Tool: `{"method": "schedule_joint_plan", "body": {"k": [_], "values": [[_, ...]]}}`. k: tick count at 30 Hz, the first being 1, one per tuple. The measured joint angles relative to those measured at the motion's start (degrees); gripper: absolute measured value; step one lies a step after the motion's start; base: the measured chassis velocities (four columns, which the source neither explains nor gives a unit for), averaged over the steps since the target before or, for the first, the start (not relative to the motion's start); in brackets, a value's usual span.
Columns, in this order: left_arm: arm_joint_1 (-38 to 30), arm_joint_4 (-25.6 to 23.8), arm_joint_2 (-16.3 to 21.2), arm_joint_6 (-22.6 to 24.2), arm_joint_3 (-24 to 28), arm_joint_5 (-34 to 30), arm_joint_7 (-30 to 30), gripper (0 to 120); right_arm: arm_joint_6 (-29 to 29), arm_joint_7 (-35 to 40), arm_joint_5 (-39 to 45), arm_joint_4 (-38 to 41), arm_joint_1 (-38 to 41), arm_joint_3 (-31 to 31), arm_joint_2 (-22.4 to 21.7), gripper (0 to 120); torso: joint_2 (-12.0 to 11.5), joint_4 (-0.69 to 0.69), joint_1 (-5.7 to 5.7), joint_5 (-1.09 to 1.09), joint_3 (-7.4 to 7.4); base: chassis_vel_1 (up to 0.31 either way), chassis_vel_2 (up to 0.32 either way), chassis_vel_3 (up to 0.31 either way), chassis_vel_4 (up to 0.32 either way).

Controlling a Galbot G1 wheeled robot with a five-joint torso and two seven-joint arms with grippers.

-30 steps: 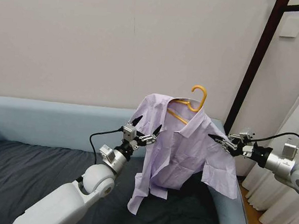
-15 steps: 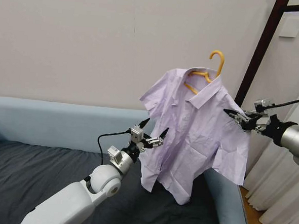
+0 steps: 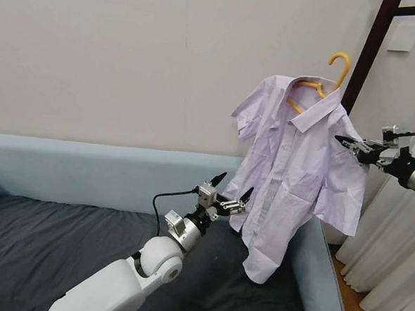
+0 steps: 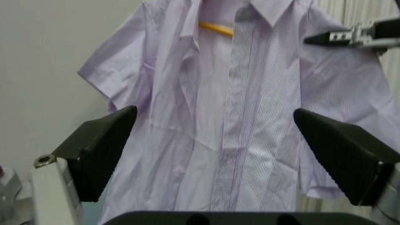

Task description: Pick up the clothes from the sofa and hang them on the clothes hanger.

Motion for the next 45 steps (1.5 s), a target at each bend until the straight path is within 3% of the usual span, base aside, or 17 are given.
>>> {"method": "schedule_joint_plan", "body": {"k": [9, 13, 20, 24, 27, 32, 33, 39, 45], "values": [[1.2, 0.3, 0.0, 0.0, -1.9, -0.2, 0.3, 99, 3.3, -2.4, -7.0, -3.3, -5.8, -1.0, 5.1, 7, 0.0, -0.02, 0.00, -0.01, 0.00, 0.000, 0.000, 0.000, 0.000], [2.3, 0.9, -0.3, -0.6, -3.2, -0.1, 0.9, 99, 5.3, -3.1, -11.2, -6.3, -4.0, -5.4, 9.3, 7, 0.0, -0.02, 0.01, -0.02, 0.00, 0.000, 0.000, 0.000, 0.000], [5.4, 1.3, 0.3, -1.0, -5.9, 1.0, 1.2, 99, 9.3, -8.8, -10.2, -10.8, 4.4, -15.2, 15.1, 7, 0.0, -0.01, 0.01, -0.02, 0.00, 0.000, 0.000, 0.000, 0.000], [6.2, 1.2, 0.6, -1.0, -7.0, 1.2, 1.1, 99, 13.8, -11.5, -3.3, -13.0, 16.3, -25.6, 18.5, 7, 0.0, 0.00, 0.01, -0.01, 0.01, 0.000, 0.000, 0.000, 0.000], [6.1, 0.6, 1.1, -0.9, -7.4, 0.8, 1.1, 99, 14.9, -10.4, -1.4, -13.1, 23.0, -30.0, 19.0, 7, 0.0, 0.05, 0.01, -0.06, 0.01, 0.000, 0.000, 0.000, 0.000], [5.2, -0.1, 2.2, -0.6, -8.5, -0.3, 1.0, 99, 11.2, -7.5, 0.1, -10.4, 28.7, -33.1, 16.8, 7, 0.0, 0.05, 0.01, -0.04, 0.01, 0.000, 0.000, 0.000, 0.000], [4.4, -0.6, 3.1, -0.1, -9.2, -1.5, 1.0, 99, 5.0, -6.8, 0.9, -7.2, 31.4, -33.6, 13.0, 7, 0.0, -0.04, 0.01, -0.02, 0.00, 0.000, 0.000, 0.000, 0.000], [1.9, -0.7, 3.7, 0.8, -9.5, -4.2, 1.0, 98, -7.4, -8.8, 6.0, -1.7, 38.6, -33.1, 6.5, 7, 0.0, -0.03, -0.01, -0.02, -0.01, 0.000, 0.000, 0.000, 0.000], [0.0, -0.8, 2.3, 2.1, -9.4, -5.6, 0.0, 98, -13.4, -4.9, 9.1, 0.7, 43.1, -33.1, 5.7, 7, 0.0, -0.01, 0.00, -0.02, -0.01, 0.000, 0.000, 0.000, 0.000]]}}
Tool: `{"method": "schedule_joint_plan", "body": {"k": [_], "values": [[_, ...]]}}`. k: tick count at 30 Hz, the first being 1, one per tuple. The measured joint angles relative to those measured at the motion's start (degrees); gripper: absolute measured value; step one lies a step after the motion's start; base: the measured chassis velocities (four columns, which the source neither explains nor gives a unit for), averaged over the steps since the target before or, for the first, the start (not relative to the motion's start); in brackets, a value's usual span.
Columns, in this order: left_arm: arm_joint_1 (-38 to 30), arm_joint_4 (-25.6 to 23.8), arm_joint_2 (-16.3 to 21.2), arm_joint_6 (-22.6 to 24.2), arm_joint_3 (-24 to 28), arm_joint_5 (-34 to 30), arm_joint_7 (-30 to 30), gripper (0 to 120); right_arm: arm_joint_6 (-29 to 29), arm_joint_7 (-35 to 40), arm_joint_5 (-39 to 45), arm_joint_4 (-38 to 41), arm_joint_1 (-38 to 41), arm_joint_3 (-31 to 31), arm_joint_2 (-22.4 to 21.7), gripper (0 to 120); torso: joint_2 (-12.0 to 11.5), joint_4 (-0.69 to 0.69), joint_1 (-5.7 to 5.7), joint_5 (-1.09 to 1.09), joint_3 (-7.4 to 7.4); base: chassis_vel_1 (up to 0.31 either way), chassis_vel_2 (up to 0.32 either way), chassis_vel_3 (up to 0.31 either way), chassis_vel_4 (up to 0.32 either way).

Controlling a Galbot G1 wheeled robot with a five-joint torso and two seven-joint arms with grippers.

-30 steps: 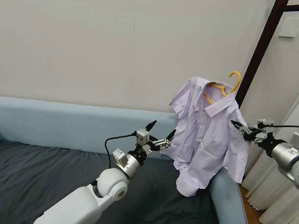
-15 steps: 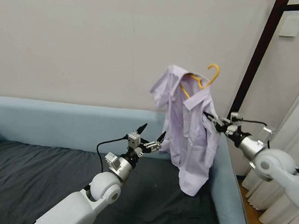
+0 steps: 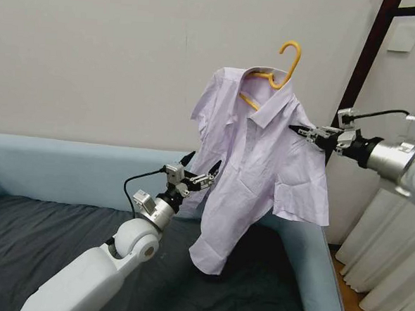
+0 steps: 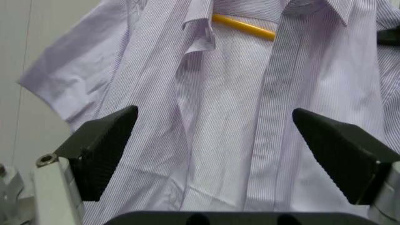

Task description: Pick up the clothes from the sofa and hang them on the clothes hanger.

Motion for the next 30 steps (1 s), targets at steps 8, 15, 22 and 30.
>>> {"method": "schedule_joint_plan", "body": {"k": [8, 15, 22, 30], "values": [[-3.3, 2.1, -2.9, 1.0, -0.1, -1.7, -0.9, 97, -0.8, 4.3, -0.3, -1.2, 4.9, -4.2, 5.6, 7, 0.0, 0.01, 0.00, 0.01, 0.01, 0.000, 0.000, 0.000, 0.000], [-8.0, 6.0, -5.0, 2.4, -1.7, -2.9, -2.4, 98, 0.8, 4.9, -1.9, -5.2, 11.3, -10.9, 11.7, 7, 0.0, 0.04, 0.01, -0.01, 0.02, 0.000, 0.000, 0.000, 0.000], [-14.3, 9.4, -6.6, 4.8, -2.3, -2.8, -7.0, 97, -3.8, 7.1, -0.2, -5.2, 16.1, -14.0, 11.8, 7, 0.0, -0.02, 0.01, 0.01, 0.01, 0.000, 0.000, 0.000, 0.000], [-18.7, 12.9, -7.3, 6.9, -0.8, -3.1, -10.5, 96, -7.9, 7.5, 4.0, -4.2, 19.2, -14.3, 12.2, 7, 0.0, 0.03, 0.01, 0.00, 0.01, 0.000, 0.000, 0.000, 0.000]]}}
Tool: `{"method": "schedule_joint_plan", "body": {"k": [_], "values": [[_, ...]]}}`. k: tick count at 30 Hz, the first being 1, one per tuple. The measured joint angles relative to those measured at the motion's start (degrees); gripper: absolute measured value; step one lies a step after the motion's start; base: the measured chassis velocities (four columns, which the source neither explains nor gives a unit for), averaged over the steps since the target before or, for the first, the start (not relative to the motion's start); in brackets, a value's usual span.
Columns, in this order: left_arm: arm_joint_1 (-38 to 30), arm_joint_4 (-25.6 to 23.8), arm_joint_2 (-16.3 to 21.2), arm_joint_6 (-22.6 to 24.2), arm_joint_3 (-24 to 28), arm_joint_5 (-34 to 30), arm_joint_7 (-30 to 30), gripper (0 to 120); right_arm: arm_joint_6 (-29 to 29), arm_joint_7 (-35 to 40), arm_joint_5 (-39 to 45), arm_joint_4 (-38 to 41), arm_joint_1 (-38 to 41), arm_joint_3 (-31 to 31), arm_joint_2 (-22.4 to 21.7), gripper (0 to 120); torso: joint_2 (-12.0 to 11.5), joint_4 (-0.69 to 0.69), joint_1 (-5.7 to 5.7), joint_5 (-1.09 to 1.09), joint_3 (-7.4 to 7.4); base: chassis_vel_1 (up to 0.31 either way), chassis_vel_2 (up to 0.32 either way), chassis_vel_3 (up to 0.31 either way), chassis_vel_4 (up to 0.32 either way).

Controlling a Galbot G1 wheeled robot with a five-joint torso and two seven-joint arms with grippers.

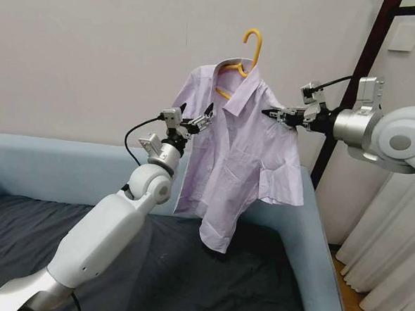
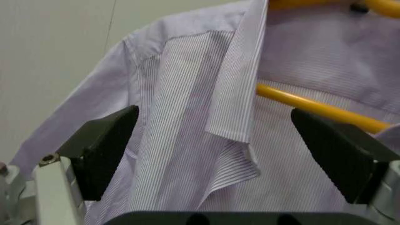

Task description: Pick up the clothes from the sofa and hang them on the clothes hanger.

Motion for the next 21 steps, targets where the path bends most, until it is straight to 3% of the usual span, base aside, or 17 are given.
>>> {"method": "schedule_joint_plan", "body": {"k": [6, 15, 21], "values": [[-2.1, 1.4, -0.9, 0.0, 0.8, -1.2, -0.3, 89, -0.2, -0.2, 0.2, 0.6, 0.4, -0.3, -0.2, 7, 0.0, -0.02, 0.00, 0.00, 0.00, 0.000, 0.000, 0.000, 0.000], [-1.5, 1.1, -1.2, -2.3, 0.9, -1.3, 0.6, 52, 0.4, -0.4, -0.1, 0.8, -0.3, 0.1, -0.7, 7, 0.0, -0.01, 0.00, 0.01, -0.01, 0.000, 0.000, 0.000, 0.000], [-1.3, 1.5, -1.2, -3.8, 1.0, -1.3, 1.5, 34, 0.6, -1.0, 0.1, 1.4, -0.2, 0.3, -1.8, 7, 0.0, -0.02, 0.00, 0.01, 0.00, 0.000, 0.000, 0.000, 0.000]]}}
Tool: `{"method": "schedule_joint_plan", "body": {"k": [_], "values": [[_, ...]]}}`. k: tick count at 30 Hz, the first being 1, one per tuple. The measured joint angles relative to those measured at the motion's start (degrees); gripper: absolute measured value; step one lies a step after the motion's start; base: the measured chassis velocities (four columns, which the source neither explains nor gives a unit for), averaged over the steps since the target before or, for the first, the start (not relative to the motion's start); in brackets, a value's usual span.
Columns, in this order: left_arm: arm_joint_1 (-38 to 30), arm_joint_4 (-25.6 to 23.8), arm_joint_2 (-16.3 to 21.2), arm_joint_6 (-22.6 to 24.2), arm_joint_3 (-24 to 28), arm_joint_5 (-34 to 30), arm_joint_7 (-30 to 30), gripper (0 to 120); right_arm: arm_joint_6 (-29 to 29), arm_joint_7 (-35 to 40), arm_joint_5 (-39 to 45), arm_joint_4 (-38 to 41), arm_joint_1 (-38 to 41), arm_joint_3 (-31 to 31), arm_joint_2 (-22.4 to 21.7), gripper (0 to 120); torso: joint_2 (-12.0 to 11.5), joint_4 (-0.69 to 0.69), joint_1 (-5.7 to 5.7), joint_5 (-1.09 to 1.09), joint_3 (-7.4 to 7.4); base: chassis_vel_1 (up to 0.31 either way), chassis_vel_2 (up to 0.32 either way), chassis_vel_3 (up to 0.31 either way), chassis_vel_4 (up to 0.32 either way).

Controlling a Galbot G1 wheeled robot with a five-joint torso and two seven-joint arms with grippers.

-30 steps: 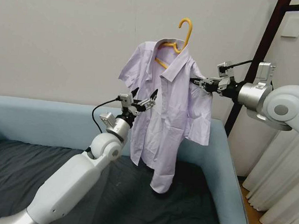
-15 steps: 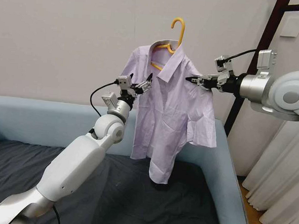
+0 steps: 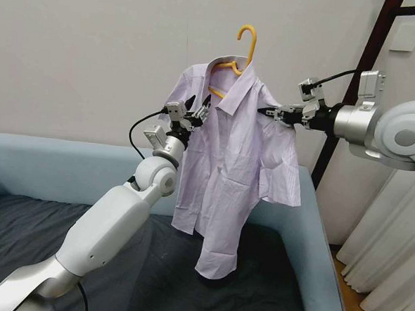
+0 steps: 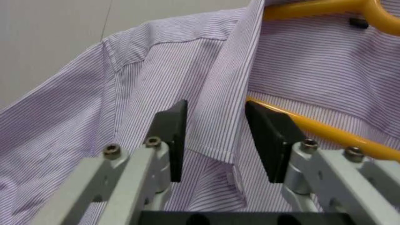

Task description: Pick up the clothes from the sofa and hang them on the clothes hanger.

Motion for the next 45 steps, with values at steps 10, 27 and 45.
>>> {"method": "schedule_joint_plan", "body": {"k": [10, 27, 45], "values": [[0.6, -0.4, 0.3, -3.1, 0.2, -0.8, 4.5, 0, 0.3, 0.0, -0.2, 1.6, -2.4, 1.3, -2.4, 7, 0.0, 0.01, 0.00, 0.00, 0.00, 0.000, 0.000, 0.000, 0.000], [0.6, -1.1, -1.8, -4.3, 5.1, 2.5, 9.3, 0, 1.2, -0.3, -0.2, 2.4, -7.1, 6.1, -5.0, 7, 0.0, 0.00, 0.00, 0.00, 0.00, 0.000, 0.000, 0.000, 0.000], [11.7, -5.2, 2.1, -8.4, 0.0, 5.3, 5.4, 46, 2.0, -0.6, 0.5, 1.7, -10.8, 10.3, -6.9, 7, 0.0, 0.01, 0.00, 0.00, 0.00, 0.000, 0.000, 0.000, 0.000]]}}
